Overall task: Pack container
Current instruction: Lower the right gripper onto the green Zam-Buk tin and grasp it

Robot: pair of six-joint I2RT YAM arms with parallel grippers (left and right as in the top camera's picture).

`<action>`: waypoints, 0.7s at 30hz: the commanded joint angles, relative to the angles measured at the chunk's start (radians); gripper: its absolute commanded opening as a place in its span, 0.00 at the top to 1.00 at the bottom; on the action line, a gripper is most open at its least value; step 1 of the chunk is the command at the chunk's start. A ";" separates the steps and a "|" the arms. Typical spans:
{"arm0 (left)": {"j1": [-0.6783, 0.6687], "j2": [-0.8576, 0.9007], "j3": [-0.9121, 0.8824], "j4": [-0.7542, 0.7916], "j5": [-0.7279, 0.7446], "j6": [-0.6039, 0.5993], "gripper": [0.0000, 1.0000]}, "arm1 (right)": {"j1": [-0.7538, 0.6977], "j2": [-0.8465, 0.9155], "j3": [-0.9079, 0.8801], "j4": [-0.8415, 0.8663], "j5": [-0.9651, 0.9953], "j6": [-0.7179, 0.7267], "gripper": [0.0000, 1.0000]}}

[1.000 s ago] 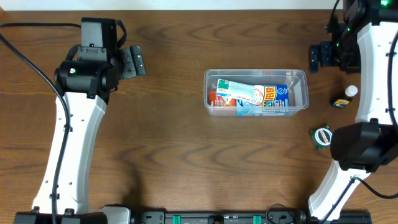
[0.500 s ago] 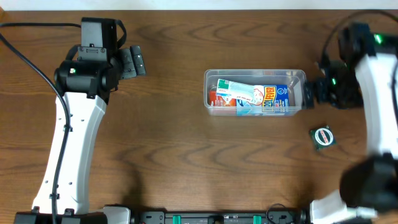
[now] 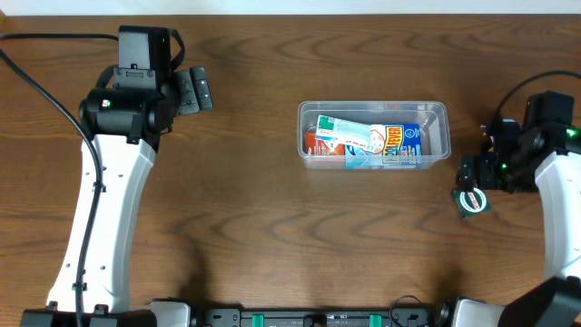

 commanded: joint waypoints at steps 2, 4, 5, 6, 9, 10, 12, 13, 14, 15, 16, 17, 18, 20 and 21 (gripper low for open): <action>0.002 0.002 0.001 -0.001 -0.012 -0.016 0.02 | -0.009 0.058 -0.011 0.054 -0.004 -0.174 0.01; 0.002 0.002 0.001 -0.001 -0.012 -0.016 0.02 | -0.009 0.093 -0.011 0.071 0.001 -0.189 0.01; 0.002 0.002 0.001 -0.001 -0.012 -0.016 0.02 | -0.009 0.113 -0.011 0.078 0.011 -0.196 0.01; 0.002 0.002 0.001 -0.001 -0.012 -0.016 0.02 | -0.011 0.134 -0.011 0.084 0.030 -0.196 0.01; 0.002 0.002 0.001 -0.001 -0.012 -0.016 0.02 | -0.014 0.196 -0.011 0.081 0.050 -0.195 0.01; 0.002 0.002 0.001 -0.001 -0.012 -0.016 0.02 | -0.014 0.219 -0.011 0.075 0.050 -0.195 0.01; 0.002 0.002 0.001 -0.001 -0.012 -0.016 0.02 | -0.013 0.257 -0.011 0.067 0.057 -0.185 0.01; 0.002 0.002 0.001 -0.001 -0.012 -0.016 0.02 | -0.013 0.275 -0.011 0.064 0.064 -0.182 0.01; 0.002 0.002 0.001 -0.001 -0.012 -0.016 0.02 | -0.013 0.291 -0.011 0.063 0.079 -0.167 0.01; 0.002 0.002 0.001 -0.001 -0.012 -0.016 0.02 | -0.013 0.304 -0.011 0.064 0.090 -0.158 0.01; 0.002 0.002 0.001 -0.001 -0.012 -0.016 0.02 | -0.013 0.317 -0.011 0.065 0.099 -0.149 0.01; 0.002 0.002 0.001 -0.001 -0.012 -0.016 0.02 | -0.013 0.330 -0.011 0.066 0.106 -0.145 0.01; 0.002 0.002 0.001 -0.001 -0.012 -0.016 0.02 | -0.013 0.341 -0.011 0.066 0.106 -0.145 0.01; 0.002 0.002 0.001 -0.001 -0.012 -0.016 0.02 | -0.013 0.365 -0.011 0.068 0.107 -0.142 0.01; 0.002 0.002 0.001 -0.001 -0.012 -0.016 0.02 | -0.013 0.374 -0.011 0.069 0.109 -0.141 0.01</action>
